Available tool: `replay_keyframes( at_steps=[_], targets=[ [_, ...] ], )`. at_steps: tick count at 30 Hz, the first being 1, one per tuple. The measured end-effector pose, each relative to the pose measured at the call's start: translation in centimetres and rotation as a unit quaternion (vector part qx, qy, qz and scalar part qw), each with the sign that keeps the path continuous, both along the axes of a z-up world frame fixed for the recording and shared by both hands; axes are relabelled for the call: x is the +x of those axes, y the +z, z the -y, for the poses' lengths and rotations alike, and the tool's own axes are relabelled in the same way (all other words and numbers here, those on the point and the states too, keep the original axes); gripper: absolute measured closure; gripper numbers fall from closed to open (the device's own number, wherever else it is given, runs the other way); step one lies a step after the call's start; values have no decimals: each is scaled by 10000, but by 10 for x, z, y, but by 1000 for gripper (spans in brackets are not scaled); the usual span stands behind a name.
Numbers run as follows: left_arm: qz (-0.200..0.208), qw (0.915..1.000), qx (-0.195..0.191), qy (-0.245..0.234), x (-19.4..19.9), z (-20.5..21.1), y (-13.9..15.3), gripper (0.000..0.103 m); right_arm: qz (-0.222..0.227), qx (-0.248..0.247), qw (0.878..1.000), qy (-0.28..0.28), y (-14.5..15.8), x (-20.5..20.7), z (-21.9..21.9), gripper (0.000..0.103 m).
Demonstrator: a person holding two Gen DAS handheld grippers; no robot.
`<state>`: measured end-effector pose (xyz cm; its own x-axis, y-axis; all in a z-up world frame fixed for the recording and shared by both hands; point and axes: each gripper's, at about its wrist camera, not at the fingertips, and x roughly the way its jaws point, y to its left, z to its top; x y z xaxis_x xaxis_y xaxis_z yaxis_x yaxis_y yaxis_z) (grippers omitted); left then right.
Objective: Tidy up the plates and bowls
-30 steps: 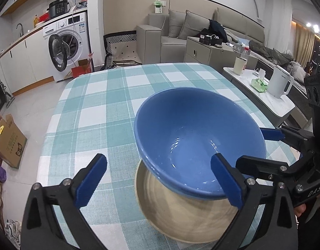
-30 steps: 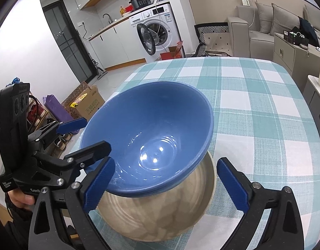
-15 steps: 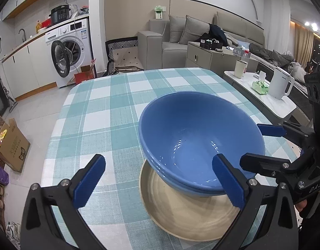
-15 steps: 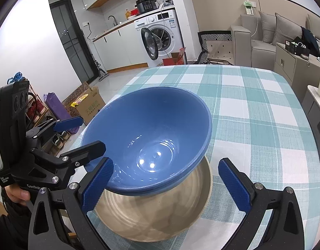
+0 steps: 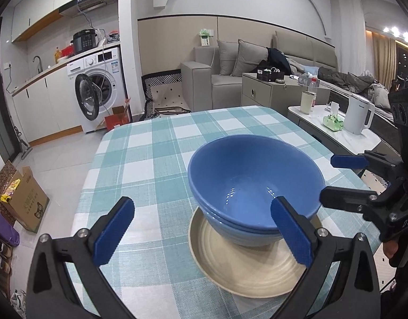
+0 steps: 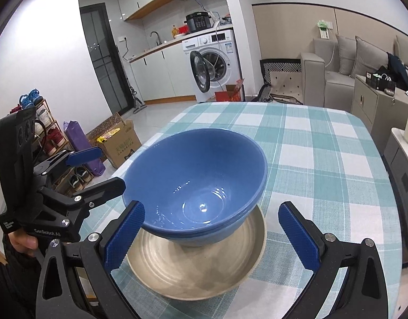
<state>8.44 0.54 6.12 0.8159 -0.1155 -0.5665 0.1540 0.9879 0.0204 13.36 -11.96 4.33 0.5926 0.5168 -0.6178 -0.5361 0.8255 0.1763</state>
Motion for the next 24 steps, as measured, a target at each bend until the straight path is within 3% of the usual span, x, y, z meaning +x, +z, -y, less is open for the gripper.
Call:
replay_keyframes(
  at_steps=[13,20,24],
  targets=[
    [455,9985,3,307,-28,-7,-7,0,478,254,9985,76,5,-32,23,1],
    [699,9966,265,352,-44,-3,-12,0,559,351,9978,71,1,-44,31,1],
    [749,9965,152,345,-49,-4,-12,0,634,436,9970,57,0,-50,33,1]
  ],
)
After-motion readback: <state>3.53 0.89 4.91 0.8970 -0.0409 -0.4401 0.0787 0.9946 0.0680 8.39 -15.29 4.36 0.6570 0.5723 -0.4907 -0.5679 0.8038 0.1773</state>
